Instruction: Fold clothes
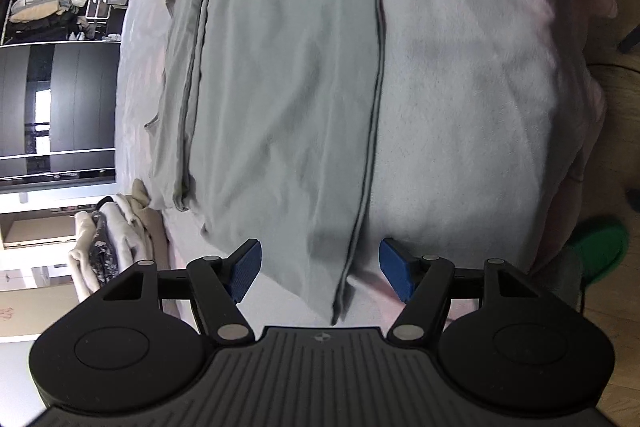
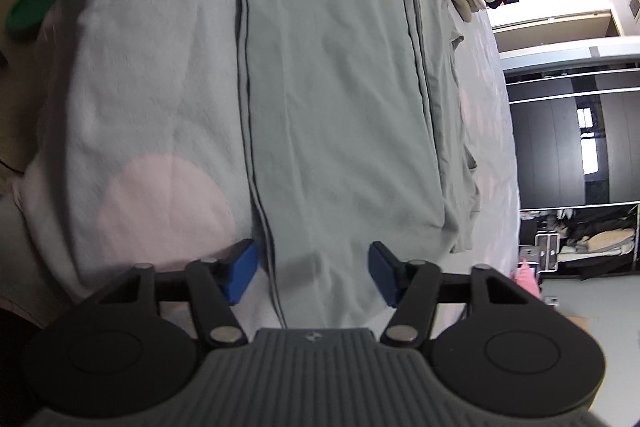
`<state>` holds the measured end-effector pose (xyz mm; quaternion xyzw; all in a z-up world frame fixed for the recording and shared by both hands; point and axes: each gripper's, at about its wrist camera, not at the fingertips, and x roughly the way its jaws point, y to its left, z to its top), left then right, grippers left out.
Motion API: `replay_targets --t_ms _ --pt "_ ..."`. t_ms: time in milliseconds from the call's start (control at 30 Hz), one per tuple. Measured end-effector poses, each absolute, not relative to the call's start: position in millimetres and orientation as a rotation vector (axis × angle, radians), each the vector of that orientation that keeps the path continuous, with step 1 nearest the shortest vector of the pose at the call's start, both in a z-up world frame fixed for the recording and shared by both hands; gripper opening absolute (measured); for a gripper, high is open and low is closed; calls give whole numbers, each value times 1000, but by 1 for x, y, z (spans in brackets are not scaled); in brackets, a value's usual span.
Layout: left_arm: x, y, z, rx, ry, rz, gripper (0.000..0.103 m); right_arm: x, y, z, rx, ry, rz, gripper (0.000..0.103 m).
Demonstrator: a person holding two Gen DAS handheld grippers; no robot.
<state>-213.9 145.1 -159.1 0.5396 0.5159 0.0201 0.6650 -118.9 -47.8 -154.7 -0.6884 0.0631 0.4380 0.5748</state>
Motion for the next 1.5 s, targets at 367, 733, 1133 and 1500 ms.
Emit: replay_targets --t_ms 367,733,1133,1500 --pt "-205 156 -145 1117 1174 169 8 -118 -52 -157 -1655 101 974 18" --pt "-175 205 -42 635 1013 365 2 -83 -38 -87 -1336 87 767 1" --pt "-160 223 -38 608 1015 372 2 -128 -44 -103 -1383 226 1189 62" --pt "-160 234 -44 590 1019 392 2 -132 -57 -152 -1650 184 1078 30"
